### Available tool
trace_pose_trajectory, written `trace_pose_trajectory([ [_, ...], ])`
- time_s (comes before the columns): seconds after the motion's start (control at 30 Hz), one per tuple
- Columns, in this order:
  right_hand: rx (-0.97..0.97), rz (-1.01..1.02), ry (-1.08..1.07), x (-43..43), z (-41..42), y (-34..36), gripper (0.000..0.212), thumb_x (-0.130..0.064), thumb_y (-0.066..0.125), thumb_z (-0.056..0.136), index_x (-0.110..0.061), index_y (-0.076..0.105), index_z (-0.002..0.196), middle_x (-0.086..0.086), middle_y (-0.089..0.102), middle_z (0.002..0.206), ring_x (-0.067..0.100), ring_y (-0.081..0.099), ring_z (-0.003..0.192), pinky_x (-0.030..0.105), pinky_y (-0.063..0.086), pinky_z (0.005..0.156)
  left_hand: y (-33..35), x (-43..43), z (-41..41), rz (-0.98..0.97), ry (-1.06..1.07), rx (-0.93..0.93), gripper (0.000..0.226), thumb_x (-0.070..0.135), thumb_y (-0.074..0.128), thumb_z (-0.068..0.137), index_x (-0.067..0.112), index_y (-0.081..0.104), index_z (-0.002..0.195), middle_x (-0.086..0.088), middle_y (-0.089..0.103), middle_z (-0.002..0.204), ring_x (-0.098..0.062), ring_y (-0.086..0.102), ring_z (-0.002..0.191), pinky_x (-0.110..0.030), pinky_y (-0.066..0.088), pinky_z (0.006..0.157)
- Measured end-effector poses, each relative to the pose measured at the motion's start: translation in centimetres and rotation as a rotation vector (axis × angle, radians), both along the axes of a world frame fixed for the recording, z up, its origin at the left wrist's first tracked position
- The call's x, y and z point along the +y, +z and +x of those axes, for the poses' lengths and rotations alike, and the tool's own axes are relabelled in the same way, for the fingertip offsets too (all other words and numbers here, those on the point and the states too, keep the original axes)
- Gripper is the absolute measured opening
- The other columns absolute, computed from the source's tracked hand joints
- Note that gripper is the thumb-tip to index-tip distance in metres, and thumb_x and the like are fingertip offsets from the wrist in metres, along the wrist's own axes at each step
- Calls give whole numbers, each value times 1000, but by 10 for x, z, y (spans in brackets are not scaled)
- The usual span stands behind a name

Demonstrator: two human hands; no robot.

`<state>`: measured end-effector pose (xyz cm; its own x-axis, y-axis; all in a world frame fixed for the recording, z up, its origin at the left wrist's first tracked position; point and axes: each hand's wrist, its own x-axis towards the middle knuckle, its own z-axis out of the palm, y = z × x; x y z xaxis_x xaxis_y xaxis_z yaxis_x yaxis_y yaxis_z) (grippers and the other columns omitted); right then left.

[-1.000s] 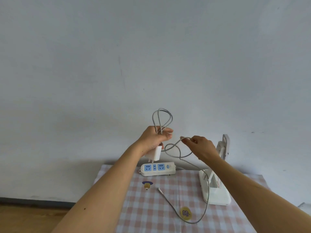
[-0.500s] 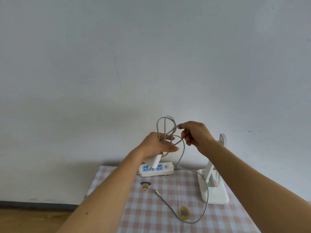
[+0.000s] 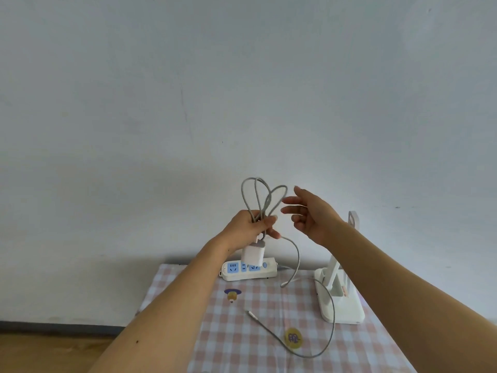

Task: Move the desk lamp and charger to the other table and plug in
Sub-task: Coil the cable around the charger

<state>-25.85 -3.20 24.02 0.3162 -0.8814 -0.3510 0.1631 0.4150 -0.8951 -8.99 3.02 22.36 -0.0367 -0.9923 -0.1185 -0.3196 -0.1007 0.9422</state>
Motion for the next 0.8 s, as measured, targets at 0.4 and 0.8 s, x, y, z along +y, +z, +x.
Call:
trace_pose_trajectory([
  [0.4,859,-362,525,19,0,-35,31,-5,70,77,-19,68,104,2,68,76,8,53,49,19,40,42,6,-5,0,-26,144,314,27,28,50,98,11,57,78,2,50,52,-14,56,52,-41,56,72],
  [0.8,1188,-505,317,12,-15,-44,42,-44,48,91,-19,62,61,-5,66,52,6,57,40,23,49,58,8,1,4,0,224,178,10,16,75,76,15,71,85,3,63,67,-7,47,41,-18,42,44],
])
